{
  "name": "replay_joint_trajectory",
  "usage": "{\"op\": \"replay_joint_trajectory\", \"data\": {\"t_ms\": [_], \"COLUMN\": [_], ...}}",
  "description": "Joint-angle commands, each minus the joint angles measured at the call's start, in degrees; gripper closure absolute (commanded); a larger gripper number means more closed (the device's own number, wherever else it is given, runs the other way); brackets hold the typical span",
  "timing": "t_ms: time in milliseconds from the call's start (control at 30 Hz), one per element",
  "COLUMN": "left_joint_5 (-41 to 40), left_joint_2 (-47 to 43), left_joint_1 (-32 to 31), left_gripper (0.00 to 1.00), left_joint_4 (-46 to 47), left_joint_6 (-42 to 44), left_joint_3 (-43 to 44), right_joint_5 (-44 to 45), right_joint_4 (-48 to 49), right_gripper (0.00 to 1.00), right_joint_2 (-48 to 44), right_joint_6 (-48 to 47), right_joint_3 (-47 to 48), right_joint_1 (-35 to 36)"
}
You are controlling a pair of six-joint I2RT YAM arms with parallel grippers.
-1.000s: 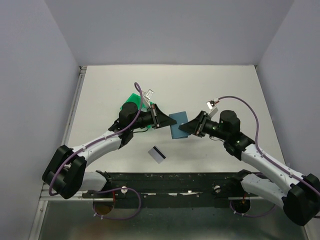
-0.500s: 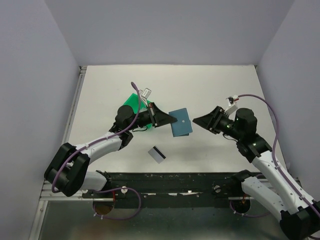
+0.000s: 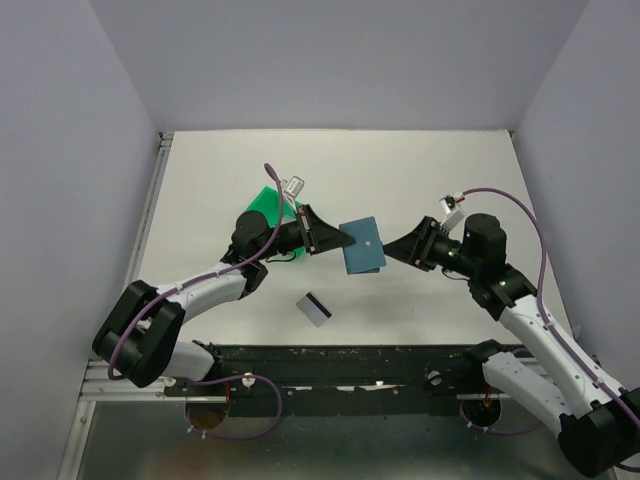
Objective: Put the credit cards into the card holder
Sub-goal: Place the card holder at the center of the board.
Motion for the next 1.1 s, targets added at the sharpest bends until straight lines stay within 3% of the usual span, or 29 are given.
{"op": "replay_joint_trajectory", "data": {"t_ms": [0, 167, 300, 833, 1067], "left_joint_5": [1.7, 2.0, 2.0, 1.8, 2.5], "left_joint_2": [0.8, 1.3, 1.4, 1.0, 1.9], "left_joint_1": [0.2, 0.2, 0.1, 0.1, 0.1], "left_gripper": [1.0, 1.0, 1.0, 1.0, 1.0], "left_joint_4": [3.9, 3.9, 3.6, 4.7, 6.8], "left_joint_6": [-0.4, -0.3, 0.2, -0.7, -1.8], "left_joint_3": [1.1, 1.2, 0.8, 0.5, 0.4], "right_joint_5": [-8.3, -12.2, -12.4, 5.7, 3.9], "right_joint_4": [9.1, 16.8, 17.7, 0.0, 1.1], "right_gripper": [0.45, 0.45, 0.45, 0.45, 0.43], "right_joint_2": [0.9, 2.4, 2.2, -10.2, -9.4], "right_joint_6": [1.8, 4.9, 4.7, 0.6, 0.6], "right_joint_3": [-2.3, -4.2, -4.4, -4.6, -4.1], "right_joint_1": [-0.2, -0.2, -0.3, -0.2, -0.2]}}
